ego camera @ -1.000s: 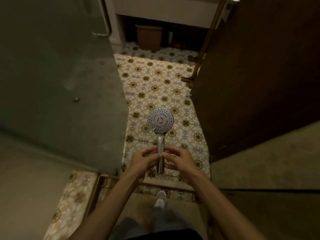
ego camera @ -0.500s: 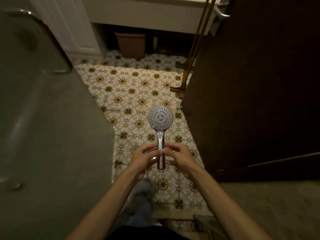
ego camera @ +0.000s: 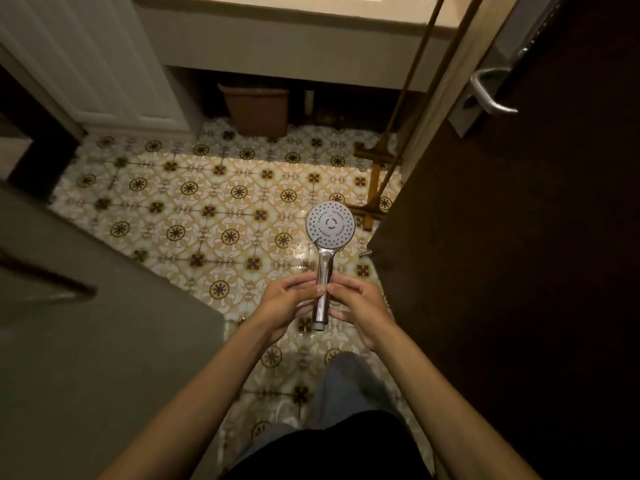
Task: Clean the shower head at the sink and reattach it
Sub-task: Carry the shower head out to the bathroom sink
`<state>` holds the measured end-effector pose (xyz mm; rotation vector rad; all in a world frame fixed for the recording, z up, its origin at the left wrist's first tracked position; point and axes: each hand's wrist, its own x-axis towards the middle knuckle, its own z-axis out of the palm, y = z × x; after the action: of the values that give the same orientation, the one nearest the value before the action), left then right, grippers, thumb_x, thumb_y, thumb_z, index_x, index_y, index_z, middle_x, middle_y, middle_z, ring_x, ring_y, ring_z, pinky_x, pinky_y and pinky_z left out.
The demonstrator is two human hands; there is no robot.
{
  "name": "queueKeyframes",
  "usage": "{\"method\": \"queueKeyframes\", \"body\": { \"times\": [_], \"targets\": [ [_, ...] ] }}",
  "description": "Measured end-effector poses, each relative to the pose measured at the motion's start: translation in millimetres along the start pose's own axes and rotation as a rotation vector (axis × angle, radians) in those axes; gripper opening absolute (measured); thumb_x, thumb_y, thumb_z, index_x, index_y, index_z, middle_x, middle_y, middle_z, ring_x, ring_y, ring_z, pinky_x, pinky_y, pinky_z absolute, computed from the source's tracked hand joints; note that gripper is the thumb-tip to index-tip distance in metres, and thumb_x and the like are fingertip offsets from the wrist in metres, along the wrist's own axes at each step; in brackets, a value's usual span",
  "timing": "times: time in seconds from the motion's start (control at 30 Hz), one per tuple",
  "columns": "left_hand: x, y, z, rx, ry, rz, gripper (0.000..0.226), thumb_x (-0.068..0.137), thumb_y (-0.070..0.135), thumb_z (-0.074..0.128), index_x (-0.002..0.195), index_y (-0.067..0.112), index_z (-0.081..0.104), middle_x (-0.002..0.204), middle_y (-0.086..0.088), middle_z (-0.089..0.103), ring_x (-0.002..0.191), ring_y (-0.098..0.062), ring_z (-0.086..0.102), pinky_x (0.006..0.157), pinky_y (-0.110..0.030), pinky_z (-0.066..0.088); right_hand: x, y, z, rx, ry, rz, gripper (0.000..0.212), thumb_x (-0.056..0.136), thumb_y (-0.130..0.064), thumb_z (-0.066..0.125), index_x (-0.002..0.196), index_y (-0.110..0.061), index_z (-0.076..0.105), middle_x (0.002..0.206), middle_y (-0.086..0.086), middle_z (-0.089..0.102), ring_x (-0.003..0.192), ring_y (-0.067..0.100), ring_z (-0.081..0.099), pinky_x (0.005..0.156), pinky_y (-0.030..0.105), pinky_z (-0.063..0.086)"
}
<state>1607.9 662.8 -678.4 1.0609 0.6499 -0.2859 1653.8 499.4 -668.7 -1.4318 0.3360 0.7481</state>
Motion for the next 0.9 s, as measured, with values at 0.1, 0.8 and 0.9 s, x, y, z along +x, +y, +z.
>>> {"method": "queueKeyframes", "body": {
  "times": [0.1, 0.8, 0.9],
  "targets": [
    [59, 29, 2, -0.008, 0.030, -0.029, 0.044, 0.078, 0.004, 0.082, 0.121, 0.006, 0.070, 0.115, -0.014, 0.076, 0.103, -0.024, 0.075, 0.084, -0.032, 0.060, 60, -30, 4, 0.006, -0.009, 0.038, 0.012, 0.097, -0.023, 0.071, 0.106, -0.019, 0.078, 0.099, -0.003, 0.082, 0.093, 0.009, 0.078, 0.066, 0.025, 0.062],
    [419, 296, 30, -0.104, 0.103, -0.089, 0.037, 0.085, -0.005, 0.072, 0.122, 0.002, 0.069, 0.118, -0.017, 0.074, 0.107, -0.029, 0.071, 0.088, -0.035, 0.059, 442, -311, 41, -0.070, -0.102, 0.176, 0.011, 0.091, -0.015, 0.076, 0.100, -0.011, 0.081, 0.095, 0.006, 0.081, 0.083, 0.011, 0.078, 0.062, 0.022, 0.060],
    [470, 349, 20, -0.081, 0.086, -0.081, 0.038, 0.085, -0.003, 0.073, 0.121, 0.004, 0.069, 0.117, -0.015, 0.075, 0.105, -0.026, 0.072, 0.086, -0.033, 0.058, 494, -353, 66, -0.054, -0.078, 0.162, 0.011, 0.091, -0.016, 0.076, 0.098, -0.010, 0.082, 0.098, 0.009, 0.081, 0.087, 0.015, 0.078, 0.067, 0.026, 0.062]
  ]
}}
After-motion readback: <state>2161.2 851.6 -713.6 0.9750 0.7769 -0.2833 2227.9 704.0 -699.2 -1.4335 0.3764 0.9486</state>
